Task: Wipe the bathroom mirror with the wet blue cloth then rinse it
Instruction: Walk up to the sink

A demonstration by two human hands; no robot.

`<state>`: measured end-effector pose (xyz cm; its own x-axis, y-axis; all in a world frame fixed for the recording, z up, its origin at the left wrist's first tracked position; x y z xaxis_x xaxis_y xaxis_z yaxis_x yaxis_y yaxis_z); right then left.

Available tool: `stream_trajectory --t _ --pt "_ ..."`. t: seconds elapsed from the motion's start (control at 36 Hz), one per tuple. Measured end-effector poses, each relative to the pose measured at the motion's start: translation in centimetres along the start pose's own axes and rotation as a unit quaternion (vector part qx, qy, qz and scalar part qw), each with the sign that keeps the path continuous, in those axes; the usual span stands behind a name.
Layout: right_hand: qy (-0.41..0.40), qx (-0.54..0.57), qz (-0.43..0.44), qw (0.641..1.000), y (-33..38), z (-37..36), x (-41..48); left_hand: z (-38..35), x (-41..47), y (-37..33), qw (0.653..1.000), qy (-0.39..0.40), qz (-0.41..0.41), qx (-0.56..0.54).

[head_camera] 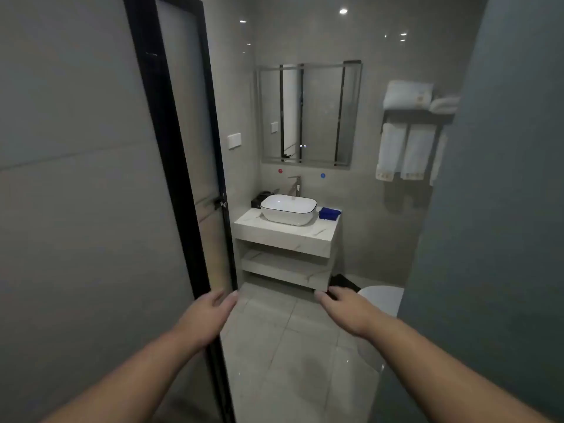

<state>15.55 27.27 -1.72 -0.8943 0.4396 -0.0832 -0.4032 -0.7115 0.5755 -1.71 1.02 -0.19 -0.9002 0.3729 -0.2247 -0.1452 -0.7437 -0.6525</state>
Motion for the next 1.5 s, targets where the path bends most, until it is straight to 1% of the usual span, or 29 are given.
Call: stream_trajectory --t 0.03,0.08,0.17,0.25,0.33,0.44,0.61,0.69,0.81,0.89,1.06,1.17,1.39,1.5 --pt "-0.017 0.0 0.01 1.0 0.6 0.3 0.5 0.2 0.1 -1.1 1.0 0.008 -0.025 0.003" --pt "-0.028 -0.01 0.004 1.0 1.4 0.8 0.9 0.4 0.4 -2.4 0.998 0.019 -0.05 0.033" --pt "-0.017 -0.035 -0.005 0.999 1.5 0.3 0.7 -0.2 1.3 -2.7 0.995 0.05 -0.043 0.074" --pt "0.016 -0.054 -0.012 0.998 0.9 -0.2 0.7 -1.3 2.7 -2.2 0.993 0.075 -0.023 0.084" --pt "0.025 -0.059 -0.02 0.998 0.0 -0.2 2.0 -2.4 4.3 -2.2 0.993 0.083 -0.017 0.086" --pt "0.018 -0.066 -0.024 0.997 -1.0 0.4 5.0 -3.1 6.7 -3.1 0.994 0.072 -0.003 0.085" --pt "0.025 -0.084 -0.004 0.996 -1.7 1.5 10.2 -3.2 9.7 -5.1 0.995 0.051 0.005 0.088" --pt "0.029 -0.066 -0.002 0.997 -1.5 1.3 12.6 -3.2 11.4 -5.5 0.996 0.037 0.013 0.079" --pt "0.053 -0.043 0.017 0.998 -0.6 0.8 15.9 -2.9 14.2 -5.2 0.997 0.033 0.033 0.063" --pt "0.073 -0.05 0.016 0.996 0.2 0.4 18.9 -2.6 16.8 -5.0 0.996 0.037 0.045 0.072" --pt "0.084 -0.075 0.011 0.994 2.0 0.1 25.5 -2.1 23.8 -5.4 0.998 0.024 0.053 0.012" --pt "0.086 -0.091 -0.003 0.992 2.6 0.7 29.7 -1.6 28.4 -7.4 0.999 0.012 0.032 -0.005" --pt "0.059 -0.098 -0.049 0.992 2.1 4.2 35.5 -2.6 35.7 -11.1 0.998 0.061 0.005 -0.015" --pt "0.069 -0.112 -0.075 0.989 1.9 5.0 38.0 -3.5 37.6 -12.7 0.998 0.047 -0.023 0.022"
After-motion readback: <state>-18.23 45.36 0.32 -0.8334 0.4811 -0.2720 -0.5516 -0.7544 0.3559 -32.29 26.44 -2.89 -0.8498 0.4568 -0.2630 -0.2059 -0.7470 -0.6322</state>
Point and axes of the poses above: each hand's wrist, its own x-axis towards the middle knuckle, its own z-axis out of the back of the hand, y = z × x, the point moved 2 cm from there along x, towards the middle knuckle, and after that the axes turned 11 degrees about z, right-handed, at the moved point
